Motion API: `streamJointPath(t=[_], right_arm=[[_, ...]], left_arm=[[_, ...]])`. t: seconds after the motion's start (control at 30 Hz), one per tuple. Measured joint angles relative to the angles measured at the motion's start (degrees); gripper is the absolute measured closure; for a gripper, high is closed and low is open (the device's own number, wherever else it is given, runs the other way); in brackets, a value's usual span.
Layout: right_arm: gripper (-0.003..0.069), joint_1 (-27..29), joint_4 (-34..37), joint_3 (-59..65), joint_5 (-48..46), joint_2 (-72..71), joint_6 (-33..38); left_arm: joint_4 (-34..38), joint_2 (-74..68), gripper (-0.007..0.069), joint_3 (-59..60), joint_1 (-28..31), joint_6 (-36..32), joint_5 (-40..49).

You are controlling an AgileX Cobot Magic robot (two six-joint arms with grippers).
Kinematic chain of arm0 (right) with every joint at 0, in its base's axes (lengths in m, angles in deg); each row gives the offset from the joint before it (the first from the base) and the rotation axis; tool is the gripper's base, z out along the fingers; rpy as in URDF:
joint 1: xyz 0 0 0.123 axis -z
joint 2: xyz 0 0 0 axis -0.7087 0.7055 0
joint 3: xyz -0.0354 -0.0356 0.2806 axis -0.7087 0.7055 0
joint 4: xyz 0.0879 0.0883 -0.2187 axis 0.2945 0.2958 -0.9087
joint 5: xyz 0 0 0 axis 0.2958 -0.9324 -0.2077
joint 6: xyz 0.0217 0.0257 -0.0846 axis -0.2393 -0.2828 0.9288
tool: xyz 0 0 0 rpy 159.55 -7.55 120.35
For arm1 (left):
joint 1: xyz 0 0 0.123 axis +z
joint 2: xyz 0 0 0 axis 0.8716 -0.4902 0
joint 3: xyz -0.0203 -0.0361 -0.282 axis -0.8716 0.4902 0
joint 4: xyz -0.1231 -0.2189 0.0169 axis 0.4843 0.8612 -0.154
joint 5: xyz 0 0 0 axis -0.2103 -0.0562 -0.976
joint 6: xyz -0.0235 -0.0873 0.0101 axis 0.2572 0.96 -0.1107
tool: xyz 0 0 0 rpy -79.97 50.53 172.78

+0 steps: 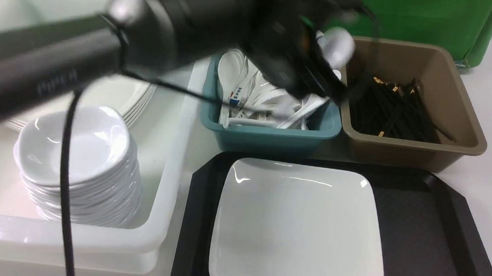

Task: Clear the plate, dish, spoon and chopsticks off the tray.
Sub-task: Use the left arm to put the soup spoon into the small storage box in the middle, then use the left arm to grab a plate from the dinner plate

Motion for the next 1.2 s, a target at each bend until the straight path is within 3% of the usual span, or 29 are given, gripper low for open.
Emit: streamJointPath(t=[0.13, 0.3, 0.33, 0.37, 0.43, 0.47, 0.53, 0.7, 0.77, 0.83, 0.9, 0.93, 0.97, 1.07, 1.2], right_arm=[[0.0522, 0.0, 0.0, 0.0, 0.8, 0.0, -0.4], [0.0520, 0.0, 0.0, 0.0, 1.4, 0.0, -0.8], [0.0519, 0.0, 0.0, 0.0, 1.4, 0.0, -1.2], [0.0519, 0.0, 0.0, 0.0, 1.4, 0.0, -1.3], [0.0519, 0.0, 0.0, 0.0, 1.6, 0.0, -1.4], [0.0518, 0.0, 0.1, 0.0, 1.6, 0.0, -1.5], [0.0519, 0.0, 0.1, 0.0, 1.6, 0.0, -1.5], [0.0517, 0.0, 0.2, 0.0, 1.1, 0.0, -1.5], [0.0517, 0.0, 0.2, 0.0, 0.6, 0.0, -1.5], [0.0517, 0.0, 0.2, 0.0, 0.5, 0.0, -1.5], [0.0517, 0.0, 0.3, 0.0, 0.5, 0.0, -1.5], [0.0517, 0.0, 0.3, 0.0, 0.4, 0.0, -1.4], [0.0516, 0.0, 0.3, 0.0, 0.4, 0.0, -1.3], [0.0516, 0.0, 0.3, 0.5, 0.6, 0.0, -1.1], [0.0516, 0.0, 0.3, 3.0, 1.7, 0.0, -0.8]], left_arm=[[10.7, -4.8, 0.0491, -0.3, 9.0, -9.3, -11.6], [13.5, -8.9, 0.0457, -0.3, 12.4, -12.0, -18.5], [13.7, -10.6, 0.0403, -0.3, 13.0, -12.1, -20.2], [13.7, -10.7, 0.0396, -0.3, 13.0, -12.1, -20.2], [13.7, -11.8, 0.0264, -0.3, 13.1, -12.3, -20.4], [13.8, -11.8, 0.0254, -0.3, 13.0, -12.4, -20.4], [14.6, -11.0, 0.0148, -0.3, 13.0, -12.4, -19.7], [15.0, -5.8, 0.0067, -0.3, 12.8, -12.1, -10.8], [14.5, -1.3, 0.0131, 0.5, 11.9, -13.6, -3.6], [14.3, 3.7, 0.0251, 3.7, 9.8, -18.7, 1.4], [14.5, 8.8, 0.0389, 8.7, 6.7, -26.2, 5.1], [14.7, 11.7, 0.0495, 13.6, 4.2, -33.3, 7.0], [14.9, 13.9, 0.0545, 17.5, 2.0, -38.0, 8.3], [15.4, 19.0, 0.0599, 28.4, -4.8, -46.5, 9.9], [15.2, 21.9, 0.0564, 38.7, -10.6, -56.4, 9.6]])
